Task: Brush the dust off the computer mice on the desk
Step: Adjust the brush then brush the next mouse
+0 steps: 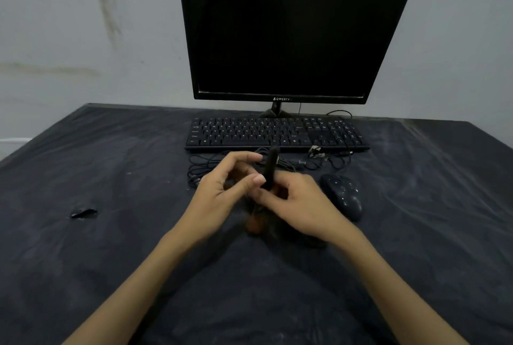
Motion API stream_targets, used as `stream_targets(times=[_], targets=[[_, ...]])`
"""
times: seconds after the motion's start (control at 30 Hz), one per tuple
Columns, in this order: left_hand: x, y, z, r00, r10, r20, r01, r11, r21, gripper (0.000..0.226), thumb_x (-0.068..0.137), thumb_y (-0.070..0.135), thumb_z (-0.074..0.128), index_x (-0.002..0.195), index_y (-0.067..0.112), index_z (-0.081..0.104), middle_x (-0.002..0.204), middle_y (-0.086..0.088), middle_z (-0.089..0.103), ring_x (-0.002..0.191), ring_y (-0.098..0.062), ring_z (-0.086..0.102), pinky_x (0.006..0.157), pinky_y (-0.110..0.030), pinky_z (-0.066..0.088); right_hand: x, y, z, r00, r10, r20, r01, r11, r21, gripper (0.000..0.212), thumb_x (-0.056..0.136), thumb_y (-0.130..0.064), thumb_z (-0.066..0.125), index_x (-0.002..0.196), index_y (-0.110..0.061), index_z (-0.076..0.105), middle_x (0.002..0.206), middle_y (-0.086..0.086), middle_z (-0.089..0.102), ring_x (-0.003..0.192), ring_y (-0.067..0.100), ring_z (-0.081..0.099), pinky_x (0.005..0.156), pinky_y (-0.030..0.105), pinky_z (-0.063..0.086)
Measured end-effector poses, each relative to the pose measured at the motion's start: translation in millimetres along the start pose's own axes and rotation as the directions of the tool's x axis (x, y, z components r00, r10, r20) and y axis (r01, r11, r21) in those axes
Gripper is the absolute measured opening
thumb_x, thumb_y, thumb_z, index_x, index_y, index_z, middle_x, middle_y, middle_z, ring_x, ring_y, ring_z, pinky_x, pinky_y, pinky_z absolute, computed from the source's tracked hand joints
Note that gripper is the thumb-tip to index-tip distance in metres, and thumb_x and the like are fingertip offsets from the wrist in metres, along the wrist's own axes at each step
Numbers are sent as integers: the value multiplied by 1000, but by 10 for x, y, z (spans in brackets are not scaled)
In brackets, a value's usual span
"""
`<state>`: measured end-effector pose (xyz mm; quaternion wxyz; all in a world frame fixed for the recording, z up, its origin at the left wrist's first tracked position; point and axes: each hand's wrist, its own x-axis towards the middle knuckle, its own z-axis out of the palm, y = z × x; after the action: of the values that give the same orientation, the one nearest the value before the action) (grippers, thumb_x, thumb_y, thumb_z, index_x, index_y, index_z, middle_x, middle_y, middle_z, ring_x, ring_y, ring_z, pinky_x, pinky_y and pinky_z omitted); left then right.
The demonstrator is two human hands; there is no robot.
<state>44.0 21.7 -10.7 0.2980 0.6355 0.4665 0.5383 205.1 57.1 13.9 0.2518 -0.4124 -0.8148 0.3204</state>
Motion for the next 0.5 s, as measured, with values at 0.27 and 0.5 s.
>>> stream_targets(times=[0.27, 0.5], targets=[[96, -248, -324, 990, -120, 77, 68, 875, 480, 75, 55, 66, 69, 123, 41, 52, 123, 30, 48, 124, -9, 33, 104, -27, 31, 212, 197, -497, 898, 134, -418, -32, 970, 242, 10, 89, -33, 63, 93, -26, 70, 74, -7, 72, 75, -3, 66, 72, 14, 45], [120, -391, -179, 984, -157, 87, 65, 765, 640, 107, 46, 82, 61, 140, 44, 26, 123, 37, 39, 124, -4, 21, 99, -29, 16, 295, 219, -95, 975, 33, -222, 15, 978, 208, 18, 82, -49, 63, 81, -33, 71, 73, -7, 74, 86, 4, 67, 91, 36, 49]])
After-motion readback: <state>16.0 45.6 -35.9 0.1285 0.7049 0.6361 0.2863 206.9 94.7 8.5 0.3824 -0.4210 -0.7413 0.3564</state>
